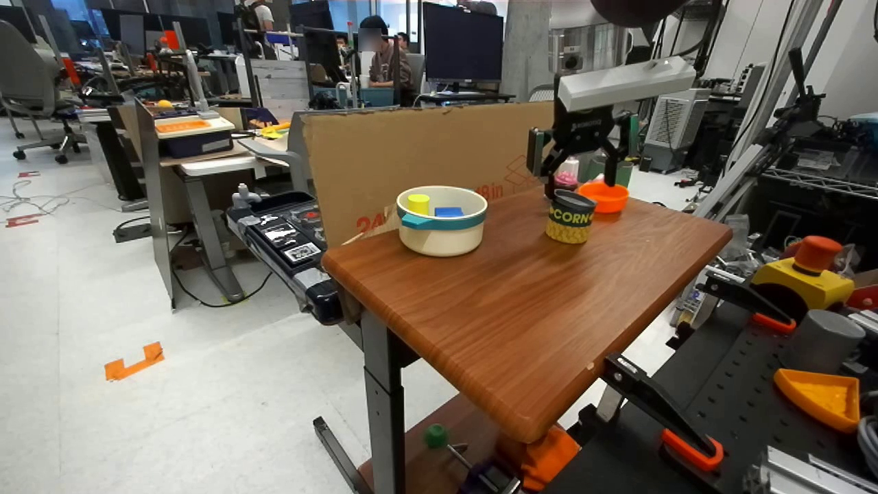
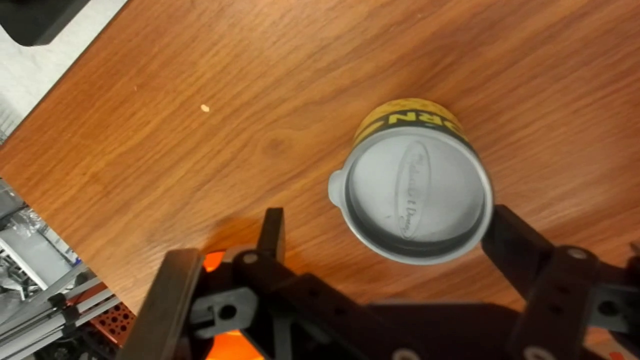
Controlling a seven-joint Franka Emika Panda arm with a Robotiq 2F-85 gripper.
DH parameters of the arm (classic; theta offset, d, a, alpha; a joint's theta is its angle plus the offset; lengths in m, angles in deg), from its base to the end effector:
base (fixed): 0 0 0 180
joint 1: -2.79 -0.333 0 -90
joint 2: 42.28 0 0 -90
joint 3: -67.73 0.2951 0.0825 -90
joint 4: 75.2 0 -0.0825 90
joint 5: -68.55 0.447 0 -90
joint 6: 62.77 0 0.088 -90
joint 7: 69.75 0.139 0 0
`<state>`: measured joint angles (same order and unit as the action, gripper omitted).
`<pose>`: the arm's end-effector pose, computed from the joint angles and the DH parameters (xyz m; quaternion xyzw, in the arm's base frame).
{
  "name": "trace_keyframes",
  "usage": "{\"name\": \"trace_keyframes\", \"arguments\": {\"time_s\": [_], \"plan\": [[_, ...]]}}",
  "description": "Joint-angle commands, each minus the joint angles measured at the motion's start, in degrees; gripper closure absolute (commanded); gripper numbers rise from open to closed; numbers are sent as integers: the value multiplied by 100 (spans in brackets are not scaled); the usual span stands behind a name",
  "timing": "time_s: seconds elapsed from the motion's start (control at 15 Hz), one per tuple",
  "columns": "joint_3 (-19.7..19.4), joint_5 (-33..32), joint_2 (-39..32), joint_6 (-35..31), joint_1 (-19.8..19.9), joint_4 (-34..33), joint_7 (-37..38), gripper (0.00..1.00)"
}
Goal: Pick up the lid from the bottle and put it on the table
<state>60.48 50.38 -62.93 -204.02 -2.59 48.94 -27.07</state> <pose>0.5864 -0.0296 0.1208 0.9597 -0.2534 0.0113 0.1209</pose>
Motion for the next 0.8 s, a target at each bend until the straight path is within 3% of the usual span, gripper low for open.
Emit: {"name": "trace_keyframes", "arguments": {"time_s": [0.0,0.73], "plan": [[-119,-118,-71,138,-158,-148,137,0],[-103,-154,-7,164,-267,-174,160,0]]}}
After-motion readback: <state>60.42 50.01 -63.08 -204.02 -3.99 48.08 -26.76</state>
